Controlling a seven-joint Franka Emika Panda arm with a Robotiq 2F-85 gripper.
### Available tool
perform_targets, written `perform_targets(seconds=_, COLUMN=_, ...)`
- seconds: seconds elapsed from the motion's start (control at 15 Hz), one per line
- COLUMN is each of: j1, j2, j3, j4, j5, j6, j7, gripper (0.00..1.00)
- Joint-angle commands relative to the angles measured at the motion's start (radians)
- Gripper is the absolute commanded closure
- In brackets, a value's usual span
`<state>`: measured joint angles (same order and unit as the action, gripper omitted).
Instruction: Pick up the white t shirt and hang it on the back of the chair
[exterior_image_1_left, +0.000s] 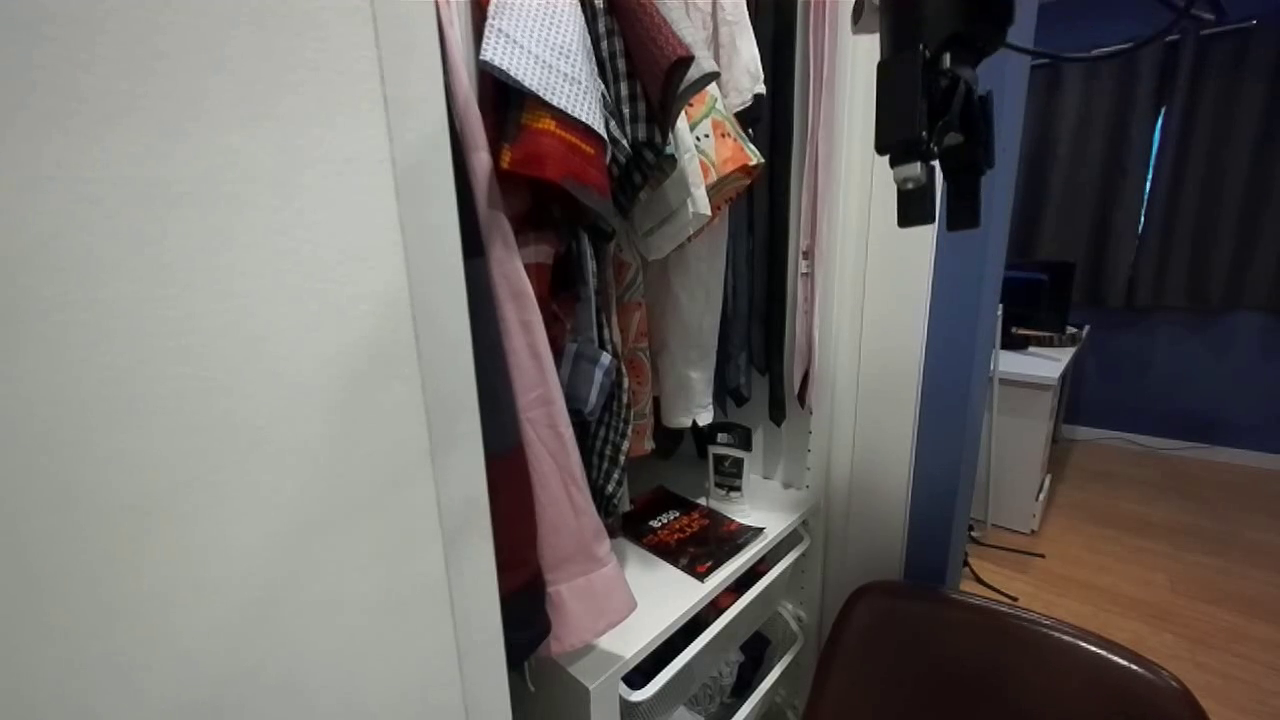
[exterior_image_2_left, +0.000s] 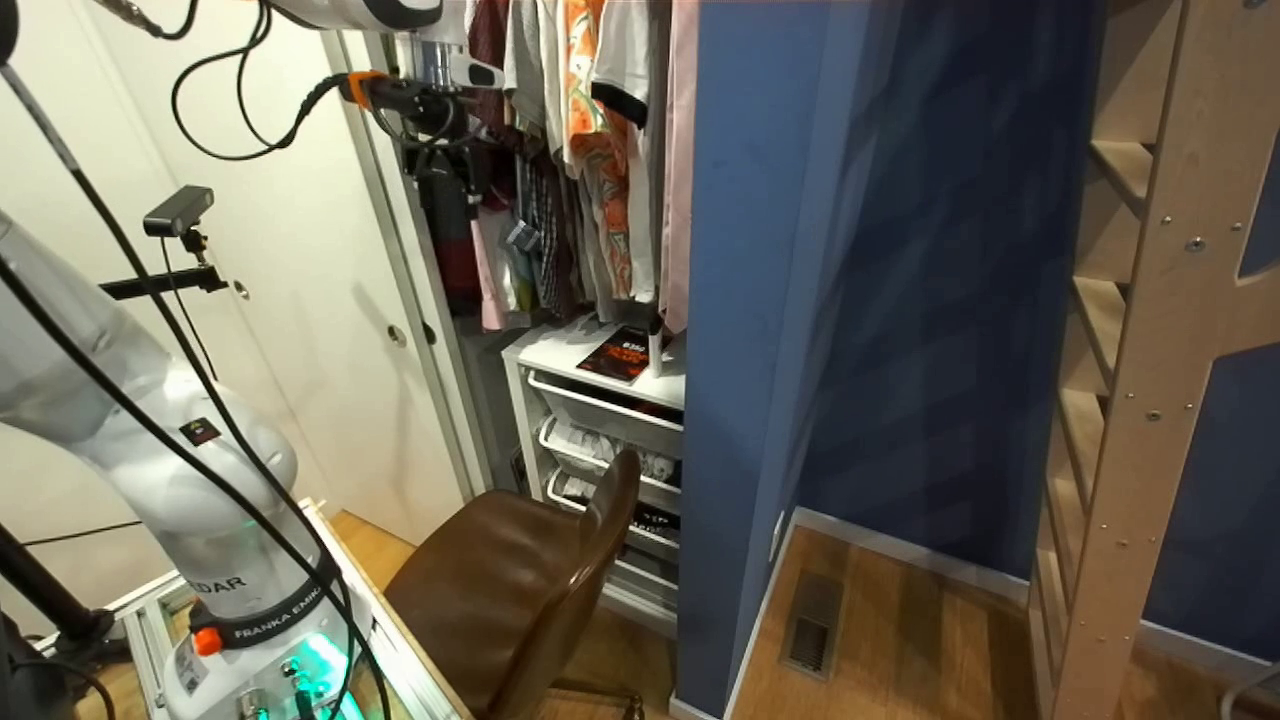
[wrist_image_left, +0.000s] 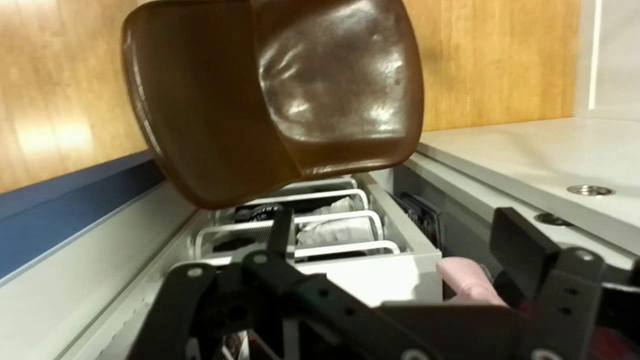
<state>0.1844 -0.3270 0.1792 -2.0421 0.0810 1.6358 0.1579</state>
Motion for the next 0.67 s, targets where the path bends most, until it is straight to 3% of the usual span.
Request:
perform_targets(seconds=0.0, j1=-0.015, j2=-0.022, j3=0.029, j4=0.107, j5=-0.135, j6=0.0, j7=-0.032, gripper=0.0)
perform_targets(seconds=0.07, j1=-0.016, j2=-0.029, j3=0.031, j4=0.125, j5=-0.154, j6=0.036, j7=-0.024, gripper=0.0)
perform_targets(seconds=0.13, j1=-0.01, j2=-0.021, j3=0.021, j4=0.083, j5=-0.103, j6=0.011, j7=-0.013, gripper=0.0)
perform_targets(seconds=0.6, j1=-0.012, j2=-0.03, j3=0.014, j4=0.154, j5=-0.145, j6=0.066, j7=-0.058, gripper=0.0)
